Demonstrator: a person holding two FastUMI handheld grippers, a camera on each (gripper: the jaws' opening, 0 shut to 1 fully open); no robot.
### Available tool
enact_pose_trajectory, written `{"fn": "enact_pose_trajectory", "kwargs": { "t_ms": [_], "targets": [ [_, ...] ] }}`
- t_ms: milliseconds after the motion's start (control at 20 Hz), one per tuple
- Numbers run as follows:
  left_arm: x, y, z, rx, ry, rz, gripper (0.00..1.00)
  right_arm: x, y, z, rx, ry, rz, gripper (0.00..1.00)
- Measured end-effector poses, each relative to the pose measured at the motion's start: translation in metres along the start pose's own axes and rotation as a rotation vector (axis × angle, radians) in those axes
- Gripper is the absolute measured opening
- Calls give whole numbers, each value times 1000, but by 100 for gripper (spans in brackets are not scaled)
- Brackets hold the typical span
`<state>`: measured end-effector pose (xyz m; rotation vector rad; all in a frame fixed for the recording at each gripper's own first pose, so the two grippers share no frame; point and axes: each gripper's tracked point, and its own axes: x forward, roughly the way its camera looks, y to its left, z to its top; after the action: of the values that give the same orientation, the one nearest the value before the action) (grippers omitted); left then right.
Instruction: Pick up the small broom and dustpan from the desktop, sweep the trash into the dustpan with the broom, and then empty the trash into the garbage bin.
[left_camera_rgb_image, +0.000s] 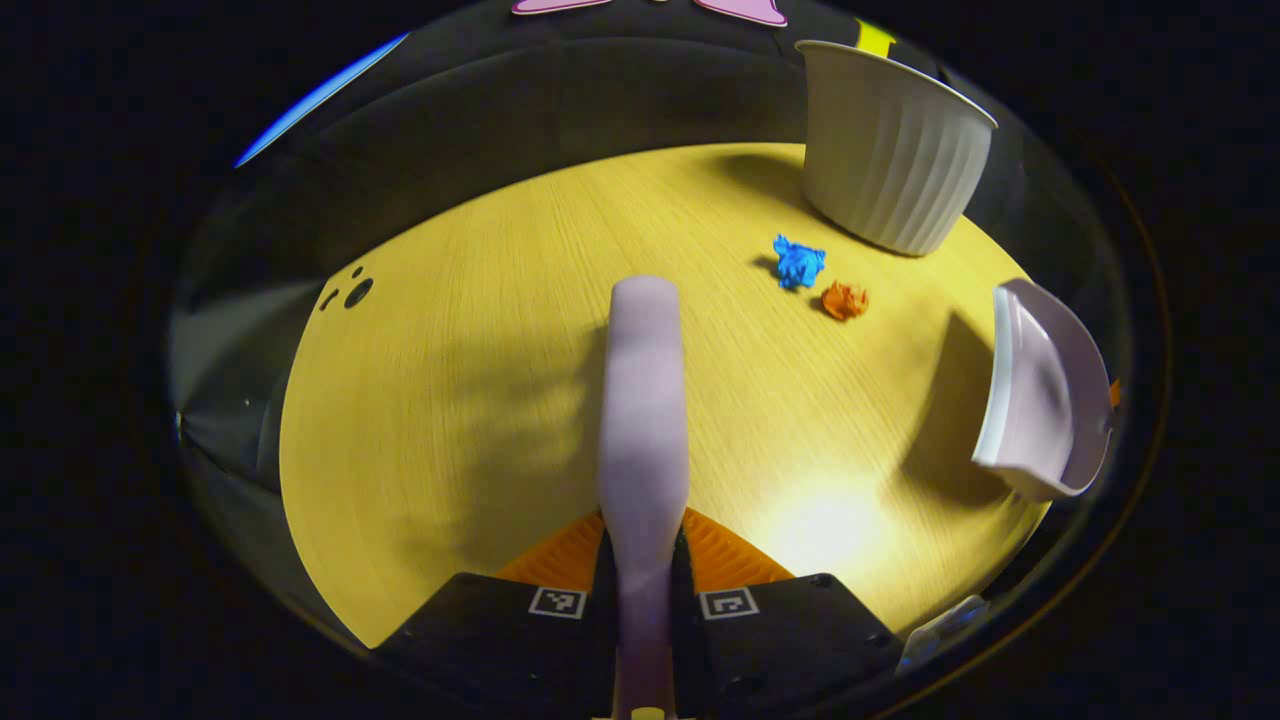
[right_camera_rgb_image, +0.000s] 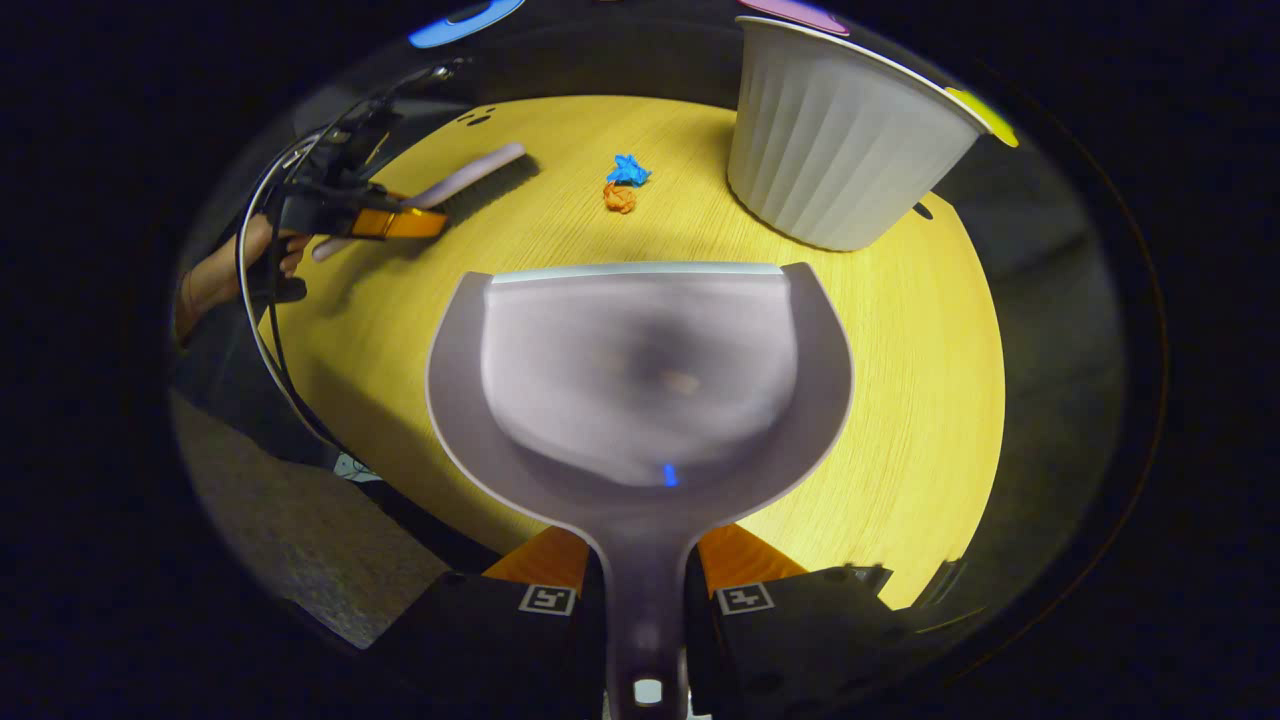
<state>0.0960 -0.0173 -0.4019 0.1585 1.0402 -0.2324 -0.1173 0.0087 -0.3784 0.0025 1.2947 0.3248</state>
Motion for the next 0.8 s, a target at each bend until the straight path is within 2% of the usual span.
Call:
{"fn": "enact_pose_trajectory", "kwargs": {
  "t_ms": [50,100,150,200,250,350,500,550,600,650,750,800],
  "targets": [
    [0,-1,15,-5,-21,-5,27,1,-1,3,-7,13,4,40],
    [2,-1,28,-2,-37,-8,25,1,-1,4,-10,26,10,36],
    [4,-4,41,8,-50,-16,27,1,-2,5,-10,39,14,41],
    [7,-7,52,26,-59,-23,27,3,-2,8,-9,51,18,36],
    [11,-12,62,52,-63,-30,27,4,-3,10,-9,64,24,41],
    [20,-23,76,105,-59,-48,27,10,-5,15,-14,87,33,41],
    [38,-42,86,157,-28,-77,27,14,-8,20,-32,117,43,36],
    [44,-48,88,169,-18,-87,26,15,-9,22,-37,125,46,36],
    [48,-54,87,182,-5,-98,27,17,-10,23,-41,131,48,41],
    [53,-61,87,197,10,-111,26,19,-12,24,-46,137,48,36],
    [54,-73,86,227,28,-145,27,26,-18,24,-59,150,43,36],
    [55,-80,87,238,23,-166,27,26,-19,24,-68,153,37,41]
  ]
}}
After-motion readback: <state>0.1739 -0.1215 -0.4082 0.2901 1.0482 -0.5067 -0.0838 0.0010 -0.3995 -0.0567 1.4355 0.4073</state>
